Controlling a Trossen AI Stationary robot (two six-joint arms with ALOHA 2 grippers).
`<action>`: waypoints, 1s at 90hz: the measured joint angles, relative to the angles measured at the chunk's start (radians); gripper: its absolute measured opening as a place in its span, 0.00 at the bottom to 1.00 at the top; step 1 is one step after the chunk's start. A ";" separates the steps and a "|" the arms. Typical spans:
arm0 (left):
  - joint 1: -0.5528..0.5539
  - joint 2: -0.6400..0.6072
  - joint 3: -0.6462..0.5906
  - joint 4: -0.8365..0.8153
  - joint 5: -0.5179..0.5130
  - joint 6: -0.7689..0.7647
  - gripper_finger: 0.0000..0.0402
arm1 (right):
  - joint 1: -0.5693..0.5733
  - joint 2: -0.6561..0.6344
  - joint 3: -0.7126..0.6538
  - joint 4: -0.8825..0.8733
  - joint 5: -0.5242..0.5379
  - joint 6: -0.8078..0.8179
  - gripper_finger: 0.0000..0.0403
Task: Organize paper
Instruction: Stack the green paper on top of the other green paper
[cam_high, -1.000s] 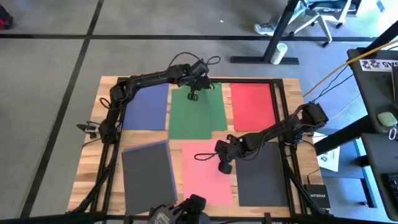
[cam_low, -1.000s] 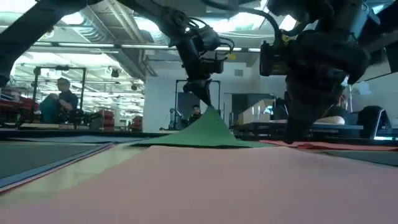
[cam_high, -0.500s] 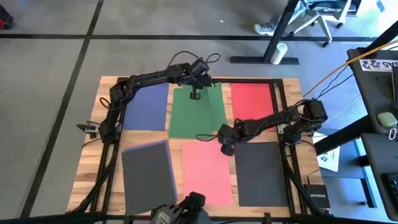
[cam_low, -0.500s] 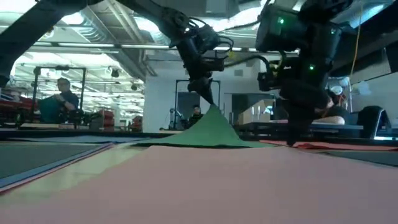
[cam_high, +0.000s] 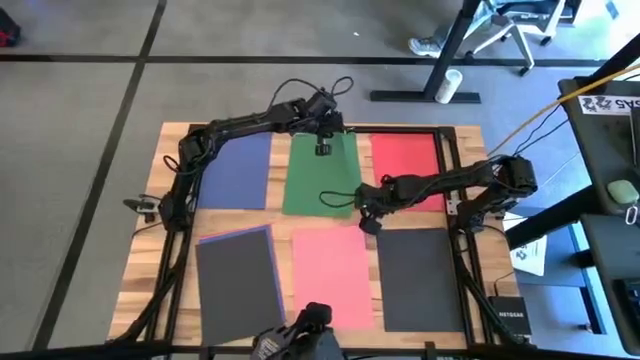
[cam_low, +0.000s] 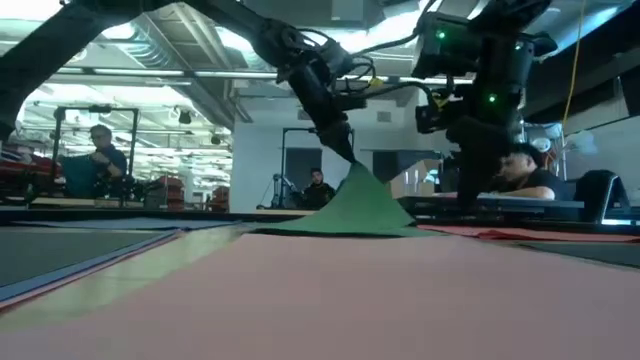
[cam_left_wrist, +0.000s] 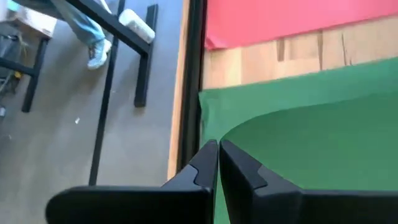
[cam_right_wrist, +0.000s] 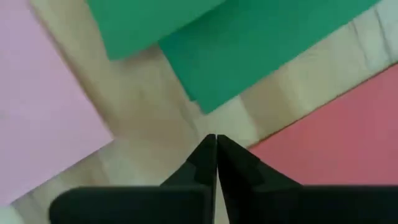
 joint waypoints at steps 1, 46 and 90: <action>0.001 0.002 0.000 -0.002 0.003 -0.003 0.00 | -0.001 -0.001 0.000 0.000 0.000 -0.001 0.00; 0.038 0.033 0.006 0.081 0.099 -0.050 0.00 | -0.052 -0.012 0.000 0.032 -0.022 -0.053 0.00; 0.045 0.033 0.006 0.104 0.092 -0.070 0.00 | -0.052 -0.011 0.000 0.034 -0.023 -0.053 0.00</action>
